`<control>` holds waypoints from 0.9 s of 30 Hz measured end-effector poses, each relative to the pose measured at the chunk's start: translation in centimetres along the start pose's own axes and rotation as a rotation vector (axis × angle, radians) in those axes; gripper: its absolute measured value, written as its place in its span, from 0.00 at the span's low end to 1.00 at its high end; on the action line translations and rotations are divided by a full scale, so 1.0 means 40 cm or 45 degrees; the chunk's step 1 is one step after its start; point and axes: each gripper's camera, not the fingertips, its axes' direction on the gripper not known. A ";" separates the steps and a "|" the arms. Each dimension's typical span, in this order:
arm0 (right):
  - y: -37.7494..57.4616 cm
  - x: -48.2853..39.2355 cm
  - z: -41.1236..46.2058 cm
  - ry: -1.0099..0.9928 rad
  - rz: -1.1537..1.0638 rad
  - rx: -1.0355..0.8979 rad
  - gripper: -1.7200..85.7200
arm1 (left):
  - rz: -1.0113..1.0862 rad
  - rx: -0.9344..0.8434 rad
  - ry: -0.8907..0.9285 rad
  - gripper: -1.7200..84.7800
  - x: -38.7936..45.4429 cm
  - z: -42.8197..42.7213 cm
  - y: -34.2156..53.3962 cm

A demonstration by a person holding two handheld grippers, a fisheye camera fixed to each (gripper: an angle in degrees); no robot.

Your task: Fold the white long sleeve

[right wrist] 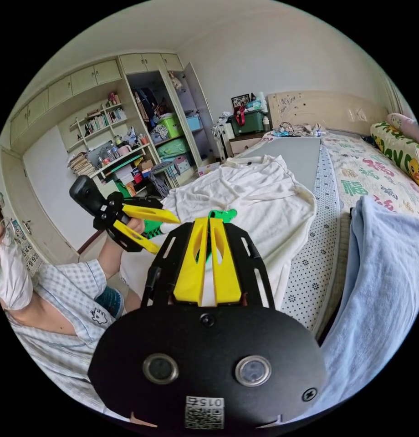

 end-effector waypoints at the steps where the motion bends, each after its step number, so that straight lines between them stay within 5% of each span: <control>1: 0.004 0.007 -0.010 -0.035 0.024 0.047 0.01 | 0.026 -0.020 -0.024 0.15 0.017 -0.008 -0.020; 7: 0.035 0.039 -0.032 -0.261 0.102 0.184 0.02 | 0.004 -0.040 -0.156 0.16 0.043 -0.083 -0.082; 16: 0.078 0.024 -0.010 -0.323 0.160 0.329 0.02 | -0.006 0.120 -0.456 0.16 0.112 -0.251 -0.110; 27: 0.160 -0.053 0.037 -0.216 0.111 0.355 0.02 | -0.132 0.170 -0.527 0.11 0.051 -0.416 -0.014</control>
